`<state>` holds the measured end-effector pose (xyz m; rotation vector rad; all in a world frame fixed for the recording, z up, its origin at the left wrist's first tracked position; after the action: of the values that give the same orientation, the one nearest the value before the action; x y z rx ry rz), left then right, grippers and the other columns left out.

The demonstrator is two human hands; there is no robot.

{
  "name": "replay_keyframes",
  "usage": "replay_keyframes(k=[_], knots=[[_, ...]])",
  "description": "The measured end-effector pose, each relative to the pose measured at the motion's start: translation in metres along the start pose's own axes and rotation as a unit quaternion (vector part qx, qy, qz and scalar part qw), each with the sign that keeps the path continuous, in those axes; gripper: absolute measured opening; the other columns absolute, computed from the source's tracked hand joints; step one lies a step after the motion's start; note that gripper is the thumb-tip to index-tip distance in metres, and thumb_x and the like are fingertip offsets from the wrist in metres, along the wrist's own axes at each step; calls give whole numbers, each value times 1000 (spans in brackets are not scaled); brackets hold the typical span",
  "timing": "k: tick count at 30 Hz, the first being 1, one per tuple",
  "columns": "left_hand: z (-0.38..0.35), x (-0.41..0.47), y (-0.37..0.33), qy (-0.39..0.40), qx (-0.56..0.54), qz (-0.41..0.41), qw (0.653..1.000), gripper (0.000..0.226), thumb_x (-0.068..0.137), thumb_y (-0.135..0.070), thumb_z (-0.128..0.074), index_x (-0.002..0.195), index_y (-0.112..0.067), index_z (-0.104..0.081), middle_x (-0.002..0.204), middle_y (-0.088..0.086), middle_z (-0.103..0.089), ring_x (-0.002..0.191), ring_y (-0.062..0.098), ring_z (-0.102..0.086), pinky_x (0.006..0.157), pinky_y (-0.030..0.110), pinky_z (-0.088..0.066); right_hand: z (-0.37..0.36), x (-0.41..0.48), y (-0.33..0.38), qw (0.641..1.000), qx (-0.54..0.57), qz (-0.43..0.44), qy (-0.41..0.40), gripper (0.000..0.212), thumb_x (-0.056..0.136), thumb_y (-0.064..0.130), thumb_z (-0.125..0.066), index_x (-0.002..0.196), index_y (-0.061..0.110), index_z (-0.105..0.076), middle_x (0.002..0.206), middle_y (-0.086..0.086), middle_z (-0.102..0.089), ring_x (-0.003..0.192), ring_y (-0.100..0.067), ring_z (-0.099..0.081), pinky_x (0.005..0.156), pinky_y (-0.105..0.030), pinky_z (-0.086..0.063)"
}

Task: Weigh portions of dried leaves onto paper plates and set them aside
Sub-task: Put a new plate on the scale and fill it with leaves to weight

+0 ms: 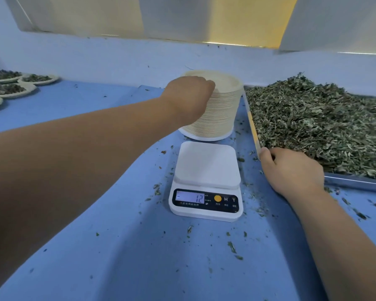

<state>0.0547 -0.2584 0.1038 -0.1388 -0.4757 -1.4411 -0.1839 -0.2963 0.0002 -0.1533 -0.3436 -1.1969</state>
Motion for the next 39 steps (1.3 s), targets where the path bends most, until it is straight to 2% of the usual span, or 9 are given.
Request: replay_keyframes(k=[2, 4, 6, 8, 11, 13, 22, 29, 39], knots=[[0, 1, -1, -1, 31, -16, 999, 36, 88, 3, -45, 121, -9, -53, 95, 6, -53, 77, 27, -44, 58, 39, -34, 0, 1, 1, 1000, 1, 3, -6, 56, 106, 49, -25, 67, 21, -53, 58, -2, -54, 51, -21, -49, 51, -27, -24], [-1, 2, -2, -7, 63, -32, 997, 36, 87, 5, -46, 120, -7, -52, 81, 2, -43, 67, 25, -41, 50, 34, -25, -1, 1, 1, 1000, 5, 2, -13, 55, 106, 48, -26, 67, 20, -53, 58, -2, -53, 50, -21, -48, 51, -27, -24], [0, 1, -3, -10, 90, -42, 995, 35, 85, 7, -46, 118, -5, -51, 71, -1, -31, 56, 21, -31, 48, 32, -18, -1, 1, 2, 1000, 12, 6, -21, 55, 106, 47, -27, 66, 20, -53, 58, -2, -53, 50, -20, -48, 51, -27, -24], [0, 0, -4, -21, 114, -58, 992, 35, 84, 7, -46, 117, -3, -49, 69, 0, -27, 54, 20, -29, 48, 32, -17, -1, 1, 2, 999, 15, 10, -30, 54, 106, 46, -28, 65, 19, -53, 57, -2, -53, 49, -20, -48, 51, -26, -23], [-1, 2, -5, -43, 113, -64, 991, 34, 85, 6, -46, 117, -3, -48, 71, 1, -29, 66, 28, -41, 48, 33, -17, -1, 1, 2, 999, 18, 5, -49, 54, 105, 42, -30, 63, 17, -53, 55, -2, -52, 48, -20, -47, 51, -25, -23], [-2, 3, -5, -54, 110, -64, 990, 33, 85, 6, -47, 116, -3, -49, 71, 1, -29, 70, 29, -42, 48, 33, -18, -2, 1, 1, 998, 18, 5, -52, 53, 104, 42, -31, 62, 17, -53, 54, -2, -52, 48, -20, -47, 50, -25, -23], [-7, 8, -5, -46, 168, -96, 980, 30, 83, 8, -46, 112, -1, -47, 67, 2, -23, 55, 22, -27, 47, 33, -17, -2, 2, 3, 998, 24, 9, -51, 53, 104, 41, -30, 63, 17, -54, 55, -2, -52, 48, -20, -47, 51, -25, -24], [-6, 3, -7, -17, 267, -163, 950, 31, 82, 12, -42, 110, -2, -45, 66, 6, -23, 49, 18, -25, 44, 30, -15, -2, 1, 4, 999, 24, 11, -46, 53, 104, 41, -29, 64, 16, -53, 55, -3, -51, 48, -22, -47, 51, -25, -25], [2, 11, -1, -9, 235, -156, 959, 29, 84, 11, -44, 110, -2, -45, 65, 6, -33, 49, 21, -29, 45, 31, -16, -1, 1, 3, 998, 26, 13, -53, 52, 104, 40, -30, 64, 16, -52, 54, -3, -50, 46, -21, -44, 51, -24, -25]])
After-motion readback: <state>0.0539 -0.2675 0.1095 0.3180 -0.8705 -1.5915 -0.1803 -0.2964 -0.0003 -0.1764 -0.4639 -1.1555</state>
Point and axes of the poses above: each hand's wrist, its own x-axis towards the middle knuckle, its own z-axis out of the back of the hand, y = z × x, the point moved 5 cm from there along x, towards the middle knuckle
